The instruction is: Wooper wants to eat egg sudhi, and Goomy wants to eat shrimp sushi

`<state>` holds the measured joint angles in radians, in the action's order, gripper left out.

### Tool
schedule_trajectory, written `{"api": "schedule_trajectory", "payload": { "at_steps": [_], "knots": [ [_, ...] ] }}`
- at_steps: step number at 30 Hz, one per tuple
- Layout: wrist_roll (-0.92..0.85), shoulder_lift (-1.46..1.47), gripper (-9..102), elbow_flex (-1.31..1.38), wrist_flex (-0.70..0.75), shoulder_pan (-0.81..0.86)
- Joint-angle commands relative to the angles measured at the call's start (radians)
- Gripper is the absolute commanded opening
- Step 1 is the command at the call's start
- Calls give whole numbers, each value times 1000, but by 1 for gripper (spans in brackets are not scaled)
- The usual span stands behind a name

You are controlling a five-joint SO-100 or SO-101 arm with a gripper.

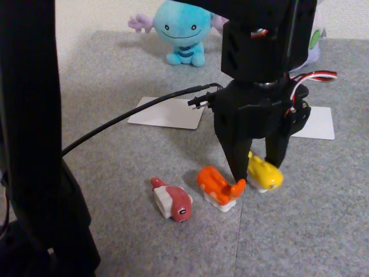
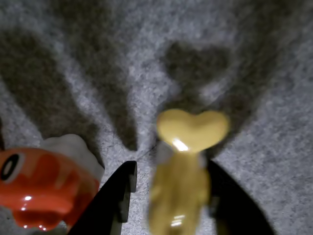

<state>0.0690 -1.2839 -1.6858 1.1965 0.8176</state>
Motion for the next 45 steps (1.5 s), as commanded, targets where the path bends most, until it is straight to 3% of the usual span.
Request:
{"api": "schedule_trajectory", "payload": {
  "at_steps": [1, 12, 24, 37, 45],
  "knots": [
    [-6, -8, 8, 37, -5, 5],
    [14, -23, 3, 37, 15, 6],
    [227, -308, 3, 37, 95, -78],
    [730, -540, 3, 37, 160, -417],
    [1040, -538, 4, 37, 86, -606]
  ]
}}
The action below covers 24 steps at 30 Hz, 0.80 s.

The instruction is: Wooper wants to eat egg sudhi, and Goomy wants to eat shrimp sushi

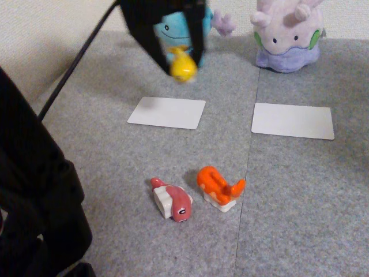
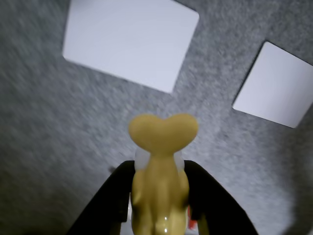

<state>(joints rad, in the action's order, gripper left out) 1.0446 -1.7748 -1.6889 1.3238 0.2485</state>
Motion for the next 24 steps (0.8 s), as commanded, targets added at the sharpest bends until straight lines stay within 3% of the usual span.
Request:
{"api": "schedule_trajectory", "payload": {
  "at_steps": [1, 11, 24],
  "knots": [
    [101, -46, 4, 40, -60, -52],
    [374, 222, 3, 40, -227, -87],
    [399, 380, 4, 40, -380, -87]
  ]
}}
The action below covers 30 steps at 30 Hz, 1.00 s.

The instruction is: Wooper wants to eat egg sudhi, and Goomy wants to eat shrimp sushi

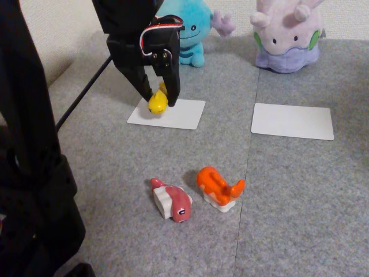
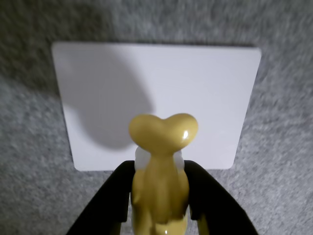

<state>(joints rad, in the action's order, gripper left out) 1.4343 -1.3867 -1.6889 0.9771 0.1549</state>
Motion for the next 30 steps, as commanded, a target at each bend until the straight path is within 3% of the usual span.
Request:
{"api": "schedule_trajectory", "payload": {
  "at_steps": [1, 15, 25, 30],
  "knots": [
    [9, -3, 4, 40, -43, 6],
    [9, 21, 4, 40, -77, 5],
    [15, 109, 17, 40, -89, 9],
    [-3, 107, 30, 40, -86, -6]
  ]
}}
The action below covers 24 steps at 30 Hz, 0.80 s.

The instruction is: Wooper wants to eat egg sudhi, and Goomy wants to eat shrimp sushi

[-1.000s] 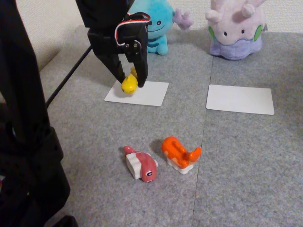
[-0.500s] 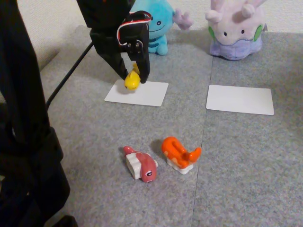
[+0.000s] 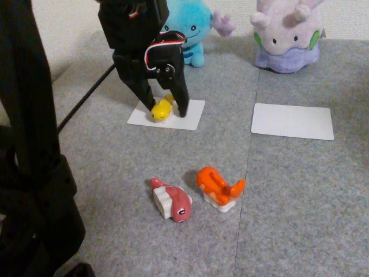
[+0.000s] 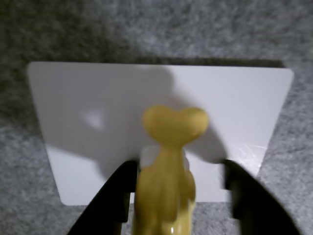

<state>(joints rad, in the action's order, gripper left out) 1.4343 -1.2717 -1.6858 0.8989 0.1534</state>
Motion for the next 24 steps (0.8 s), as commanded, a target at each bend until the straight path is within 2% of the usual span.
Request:
{"api": "schedule_trajectory", "payload": {
  "at_steps": [1, 5, 12, 15, 18, 24],
  "knots": [
    [-3, -9, 33, 37, -8, -6],
    [-3, -35, 41, 38, -6, -8],
    [-9, -247, 40, 38, 72, -8],
    [-67, -365, 40, 38, 132, -9],
    [-135, -474, 40, 38, 218, -12],
    [-333, -667, 40, 25, 486, 28]
  ]
}}
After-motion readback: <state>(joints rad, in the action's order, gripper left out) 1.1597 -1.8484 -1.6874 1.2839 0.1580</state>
